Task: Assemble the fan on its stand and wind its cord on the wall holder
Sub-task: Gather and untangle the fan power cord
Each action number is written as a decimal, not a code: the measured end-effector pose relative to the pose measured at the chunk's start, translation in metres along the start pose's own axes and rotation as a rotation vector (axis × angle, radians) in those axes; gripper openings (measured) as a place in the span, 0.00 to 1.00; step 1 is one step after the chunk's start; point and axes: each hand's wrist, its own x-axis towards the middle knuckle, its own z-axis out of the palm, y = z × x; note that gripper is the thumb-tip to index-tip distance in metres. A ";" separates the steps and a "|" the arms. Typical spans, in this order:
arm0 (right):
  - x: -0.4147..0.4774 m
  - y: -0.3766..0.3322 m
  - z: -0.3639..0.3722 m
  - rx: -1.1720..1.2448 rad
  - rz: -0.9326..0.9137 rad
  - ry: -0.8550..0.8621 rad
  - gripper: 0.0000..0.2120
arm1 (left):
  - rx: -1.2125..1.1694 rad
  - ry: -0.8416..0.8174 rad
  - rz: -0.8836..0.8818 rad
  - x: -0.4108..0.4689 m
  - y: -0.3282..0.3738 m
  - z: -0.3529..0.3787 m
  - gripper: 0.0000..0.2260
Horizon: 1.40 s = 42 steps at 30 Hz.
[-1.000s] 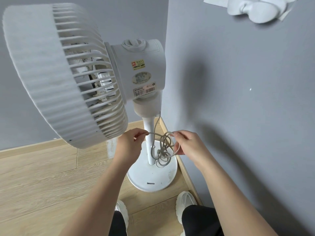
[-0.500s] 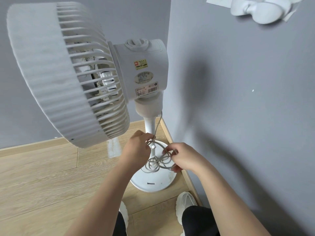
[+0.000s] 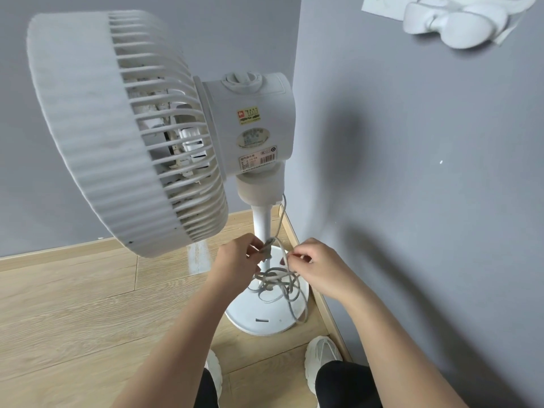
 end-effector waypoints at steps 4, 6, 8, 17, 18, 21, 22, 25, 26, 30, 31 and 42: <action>0.001 -0.008 0.000 0.322 0.036 0.002 0.12 | -0.039 0.039 0.041 -0.001 0.004 -0.002 0.04; -0.001 -0.011 -0.001 0.440 0.025 -0.054 0.13 | -0.021 0.063 0.071 -0.002 0.005 -0.002 0.05; -0.003 -0.012 0.000 0.376 -0.023 -0.075 0.09 | 0.014 0.072 0.091 -0.001 0.004 -0.001 0.06; -0.005 -0.006 -0.014 0.696 -0.029 0.122 0.07 | -0.052 -0.064 -0.105 0.006 -0.007 0.002 0.08; -0.004 -0.005 -0.014 0.739 -0.017 0.147 0.08 | -0.039 -0.057 -0.080 0.005 -0.006 0.002 0.09; -0.002 -0.005 -0.012 0.792 0.012 0.196 0.10 | -0.052 -0.135 0.135 -0.004 0.000 0.000 0.19; -0.002 -0.005 -0.011 0.794 0.015 0.207 0.11 | -0.046 -0.213 0.206 -0.008 0.001 0.000 0.21; -0.002 -0.005 -0.011 0.828 0.044 0.239 0.10 | 0.204 -0.331 0.346 -0.010 -0.006 0.004 0.18; -0.002 -0.005 -0.012 0.841 0.057 0.246 0.10 | 0.268 -0.283 0.391 -0.008 -0.008 0.004 0.13; 0.000 -0.001 -0.013 0.699 0.094 0.180 0.07 | 0.168 -0.138 0.405 -0.008 -0.003 -0.001 0.10; 0.000 0.001 -0.012 0.636 0.097 0.139 0.06 | 0.164 -0.131 0.374 -0.009 0.000 -0.002 0.11; -0.003 -0.005 -0.008 0.194 0.066 -0.099 0.09 | 0.143 -0.070 0.140 -0.006 0.007 -0.001 0.17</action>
